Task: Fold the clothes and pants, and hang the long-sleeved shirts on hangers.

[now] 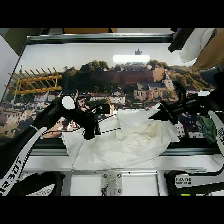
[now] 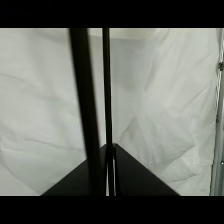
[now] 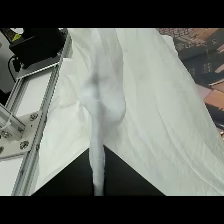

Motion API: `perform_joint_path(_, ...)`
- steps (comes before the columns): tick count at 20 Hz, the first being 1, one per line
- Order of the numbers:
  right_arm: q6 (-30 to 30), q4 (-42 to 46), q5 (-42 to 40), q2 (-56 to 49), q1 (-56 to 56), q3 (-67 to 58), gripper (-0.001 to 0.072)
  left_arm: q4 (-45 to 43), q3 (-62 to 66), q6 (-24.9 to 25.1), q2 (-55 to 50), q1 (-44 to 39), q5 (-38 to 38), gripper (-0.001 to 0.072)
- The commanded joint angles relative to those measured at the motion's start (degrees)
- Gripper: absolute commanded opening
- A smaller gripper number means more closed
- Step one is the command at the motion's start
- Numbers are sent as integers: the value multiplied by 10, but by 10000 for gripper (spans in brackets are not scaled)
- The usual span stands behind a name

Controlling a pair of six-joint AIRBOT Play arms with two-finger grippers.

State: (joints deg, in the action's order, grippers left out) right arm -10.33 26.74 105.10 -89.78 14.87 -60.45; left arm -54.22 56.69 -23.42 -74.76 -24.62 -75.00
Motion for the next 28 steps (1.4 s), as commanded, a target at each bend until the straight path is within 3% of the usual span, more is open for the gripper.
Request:
perform_joint_path(1,0,0,-1,0,0,0,8,12,1,0,0,0,0,11)
perform_joint_path(2,0,0,-2,0,0,0,7,12,1,0,0,0,0,15)
perform_joint_path(4,0,0,-3,0,0,0,7,12,1,-4,0,0,0,434)
perform_joint_path(15,0,0,-22,0,0,0,5,12,1,-94,1,0,-16,447)
perform_joint_path(20,1,0,-25,0,0,0,5,-33,1,-185,6,1,-19,447)
perform_joint_path(24,13,-1,-33,0,0,0,4,-31,0,-191,47,27,-18,447)
perform_joint_path(28,13,-52,-33,0,0,0,4,-32,0,-228,68,47,-15,446)
